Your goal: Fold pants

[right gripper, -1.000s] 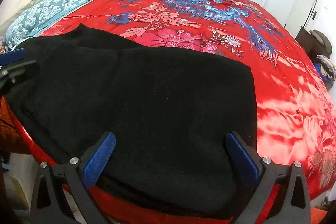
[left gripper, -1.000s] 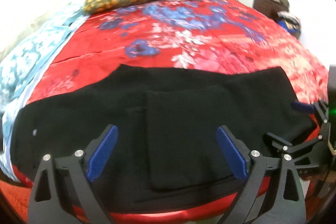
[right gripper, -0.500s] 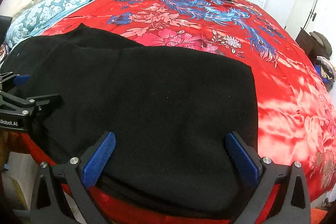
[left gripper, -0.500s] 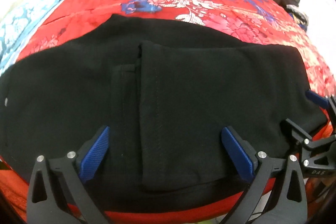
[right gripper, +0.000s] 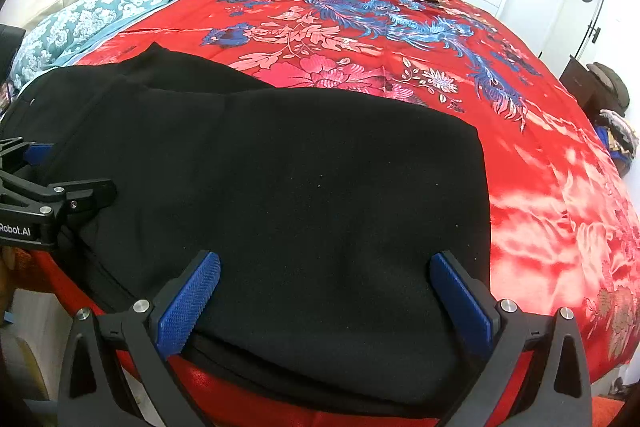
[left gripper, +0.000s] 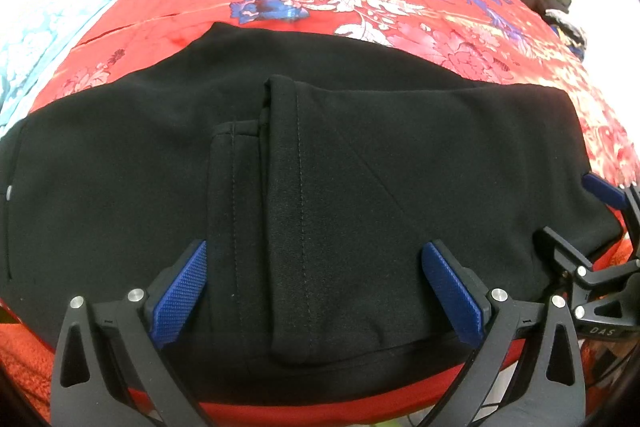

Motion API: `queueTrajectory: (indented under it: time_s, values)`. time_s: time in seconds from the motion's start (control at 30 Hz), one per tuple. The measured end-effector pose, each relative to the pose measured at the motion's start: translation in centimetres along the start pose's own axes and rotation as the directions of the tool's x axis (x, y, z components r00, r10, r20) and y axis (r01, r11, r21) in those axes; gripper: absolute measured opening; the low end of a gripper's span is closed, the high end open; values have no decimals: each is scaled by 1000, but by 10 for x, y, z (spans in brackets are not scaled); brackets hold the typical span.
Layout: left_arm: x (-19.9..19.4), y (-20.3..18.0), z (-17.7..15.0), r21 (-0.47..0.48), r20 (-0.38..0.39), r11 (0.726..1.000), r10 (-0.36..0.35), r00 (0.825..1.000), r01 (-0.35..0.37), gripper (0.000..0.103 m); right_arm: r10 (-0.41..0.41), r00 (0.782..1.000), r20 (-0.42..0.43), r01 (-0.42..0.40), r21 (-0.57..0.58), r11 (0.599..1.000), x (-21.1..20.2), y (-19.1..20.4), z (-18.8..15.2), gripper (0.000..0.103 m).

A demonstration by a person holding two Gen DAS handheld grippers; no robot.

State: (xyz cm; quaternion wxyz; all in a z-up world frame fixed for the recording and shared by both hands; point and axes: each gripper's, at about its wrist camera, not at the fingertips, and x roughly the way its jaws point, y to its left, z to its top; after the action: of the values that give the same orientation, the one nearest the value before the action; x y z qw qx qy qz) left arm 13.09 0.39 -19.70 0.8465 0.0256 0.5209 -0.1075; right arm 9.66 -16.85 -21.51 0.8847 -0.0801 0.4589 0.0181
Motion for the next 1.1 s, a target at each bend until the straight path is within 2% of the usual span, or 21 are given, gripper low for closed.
queueTrajectory:
  time_s: [1.1]
  values:
    - [2, -1, 1, 4, -17, 1000, -1, 1000, 1, 103, -2, 1000, 4, 2, 0, 1000, 0, -1, -1, 103]
